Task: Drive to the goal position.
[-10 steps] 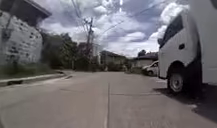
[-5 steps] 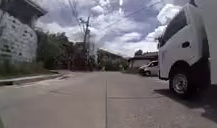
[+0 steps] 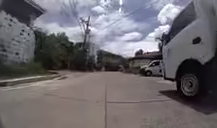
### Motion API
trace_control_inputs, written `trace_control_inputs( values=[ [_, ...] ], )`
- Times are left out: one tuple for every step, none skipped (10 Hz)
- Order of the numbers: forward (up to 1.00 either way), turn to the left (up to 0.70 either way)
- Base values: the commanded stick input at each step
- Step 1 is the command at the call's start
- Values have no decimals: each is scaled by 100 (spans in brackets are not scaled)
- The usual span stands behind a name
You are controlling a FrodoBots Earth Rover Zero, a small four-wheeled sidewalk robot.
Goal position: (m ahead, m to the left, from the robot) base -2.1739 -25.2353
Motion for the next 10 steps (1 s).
trace_control_inputs(
  values=[
    [50,0],
    [50,0],
    [50,0],
    [50,0],
    [50,0],
    [50,0],
    [50,0],
    [50,0],
    [50,0],
    [50,0]
  ],
)
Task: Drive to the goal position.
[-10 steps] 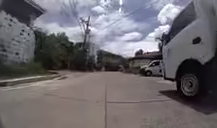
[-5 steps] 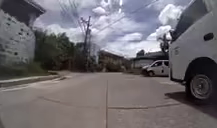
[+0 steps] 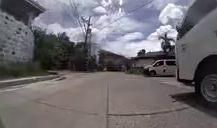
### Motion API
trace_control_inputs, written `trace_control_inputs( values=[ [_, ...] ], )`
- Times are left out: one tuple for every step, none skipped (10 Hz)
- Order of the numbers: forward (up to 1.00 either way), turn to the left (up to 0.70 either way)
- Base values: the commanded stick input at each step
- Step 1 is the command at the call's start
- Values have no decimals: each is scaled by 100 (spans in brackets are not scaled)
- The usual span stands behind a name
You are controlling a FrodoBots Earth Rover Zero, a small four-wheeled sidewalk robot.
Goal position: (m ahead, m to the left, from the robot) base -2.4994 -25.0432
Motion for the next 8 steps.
trace_control_inputs(
  values=[
    [50,-36],
    [50,-50],
    [50,-50],
    [50,-50],
    [50,-50],
    [50,-50],
    [50,-50],
    [50,-50]
  ],
)
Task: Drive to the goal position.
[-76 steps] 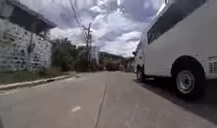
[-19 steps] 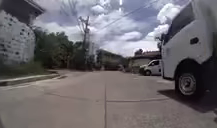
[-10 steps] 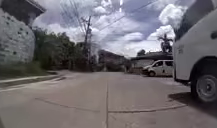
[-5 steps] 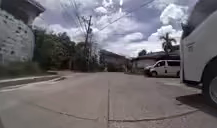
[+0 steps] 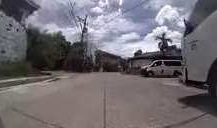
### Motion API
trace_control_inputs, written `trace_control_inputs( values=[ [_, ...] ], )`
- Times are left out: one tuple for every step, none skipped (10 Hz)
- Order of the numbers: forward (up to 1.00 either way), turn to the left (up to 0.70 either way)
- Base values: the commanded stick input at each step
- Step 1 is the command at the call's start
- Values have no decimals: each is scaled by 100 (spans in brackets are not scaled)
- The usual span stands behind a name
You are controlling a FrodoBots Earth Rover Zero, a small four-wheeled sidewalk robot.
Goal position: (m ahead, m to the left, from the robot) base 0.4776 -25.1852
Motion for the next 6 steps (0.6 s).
trace_control_inputs(
  values=[
    [50,-50],
    [50,-50],
    [50,-50],
    [50,-50],
    [50,-50],
    [50,-25]
  ],
)
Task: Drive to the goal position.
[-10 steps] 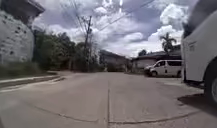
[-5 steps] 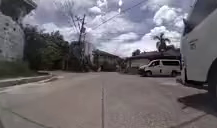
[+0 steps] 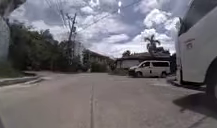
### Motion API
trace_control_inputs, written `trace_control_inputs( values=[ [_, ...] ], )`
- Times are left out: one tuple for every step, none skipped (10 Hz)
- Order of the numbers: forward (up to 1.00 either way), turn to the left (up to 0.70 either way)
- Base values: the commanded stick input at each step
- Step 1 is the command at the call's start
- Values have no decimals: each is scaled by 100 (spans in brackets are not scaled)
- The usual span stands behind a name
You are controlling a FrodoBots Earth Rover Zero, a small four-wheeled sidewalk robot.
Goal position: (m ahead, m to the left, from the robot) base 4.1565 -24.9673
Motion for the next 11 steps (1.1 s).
trace_control_inputs(
  values=[
    [50,0],
    [50,0],
    [50,0],
    [50,0],
    [50,0],
    [50,0],
    [50,0],
    [50,0],
    [50,0],
    [50,0],
    [50,0]
  ],
)
